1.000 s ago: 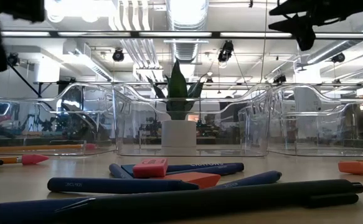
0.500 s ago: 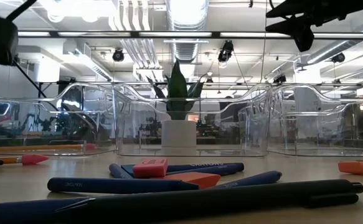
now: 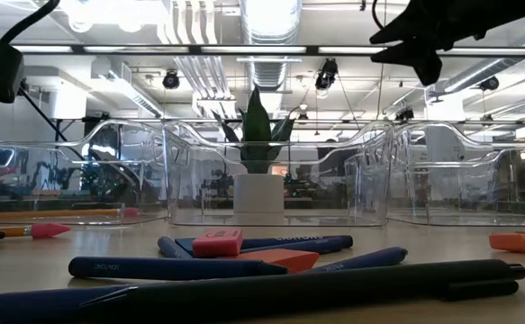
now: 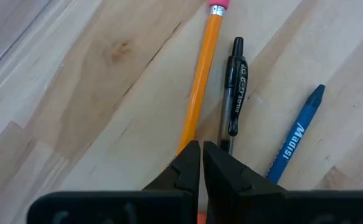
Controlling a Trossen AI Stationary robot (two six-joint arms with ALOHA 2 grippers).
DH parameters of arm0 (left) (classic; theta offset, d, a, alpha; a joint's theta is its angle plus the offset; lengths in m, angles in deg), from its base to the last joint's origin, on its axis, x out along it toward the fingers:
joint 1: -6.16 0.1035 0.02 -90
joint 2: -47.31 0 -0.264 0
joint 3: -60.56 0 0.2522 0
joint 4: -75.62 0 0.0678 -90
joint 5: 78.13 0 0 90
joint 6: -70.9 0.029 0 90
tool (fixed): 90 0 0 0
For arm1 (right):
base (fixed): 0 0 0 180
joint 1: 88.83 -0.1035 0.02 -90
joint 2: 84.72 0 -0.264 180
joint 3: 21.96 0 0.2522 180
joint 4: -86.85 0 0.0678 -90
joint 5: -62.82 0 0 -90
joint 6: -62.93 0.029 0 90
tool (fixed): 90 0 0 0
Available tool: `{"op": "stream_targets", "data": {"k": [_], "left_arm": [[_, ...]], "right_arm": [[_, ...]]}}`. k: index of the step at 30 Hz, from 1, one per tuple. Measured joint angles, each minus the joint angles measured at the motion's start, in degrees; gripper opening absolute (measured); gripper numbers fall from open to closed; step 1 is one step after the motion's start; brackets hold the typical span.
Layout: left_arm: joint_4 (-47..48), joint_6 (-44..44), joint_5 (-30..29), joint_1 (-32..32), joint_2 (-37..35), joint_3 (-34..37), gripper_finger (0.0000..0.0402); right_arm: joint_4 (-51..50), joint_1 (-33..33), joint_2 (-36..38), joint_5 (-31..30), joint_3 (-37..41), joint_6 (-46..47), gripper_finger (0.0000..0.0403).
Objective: Sort crayons/erasers/pens/pencils in bins
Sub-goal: Put the orange pencil into the bottom left transparent bin
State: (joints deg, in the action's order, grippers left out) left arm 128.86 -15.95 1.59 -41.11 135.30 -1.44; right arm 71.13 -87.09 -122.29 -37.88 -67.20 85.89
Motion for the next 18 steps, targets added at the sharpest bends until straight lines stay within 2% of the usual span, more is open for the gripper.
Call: {"op": "stream_targets", "data": {"k": [9,18], "left_arm": [[0.08,0.58,5.72,0.0,0.0,-0.01,0.0014],[0.57,1.9,5.68,0.04,0.0,0.84,0.0087]], "right_arm": [[1.03,0.0,-0.58,0.01,0.0,0.0,0.0157],[1.85,0.0,0.24,0.07,-1.4,-0.02,0.0157]]}}
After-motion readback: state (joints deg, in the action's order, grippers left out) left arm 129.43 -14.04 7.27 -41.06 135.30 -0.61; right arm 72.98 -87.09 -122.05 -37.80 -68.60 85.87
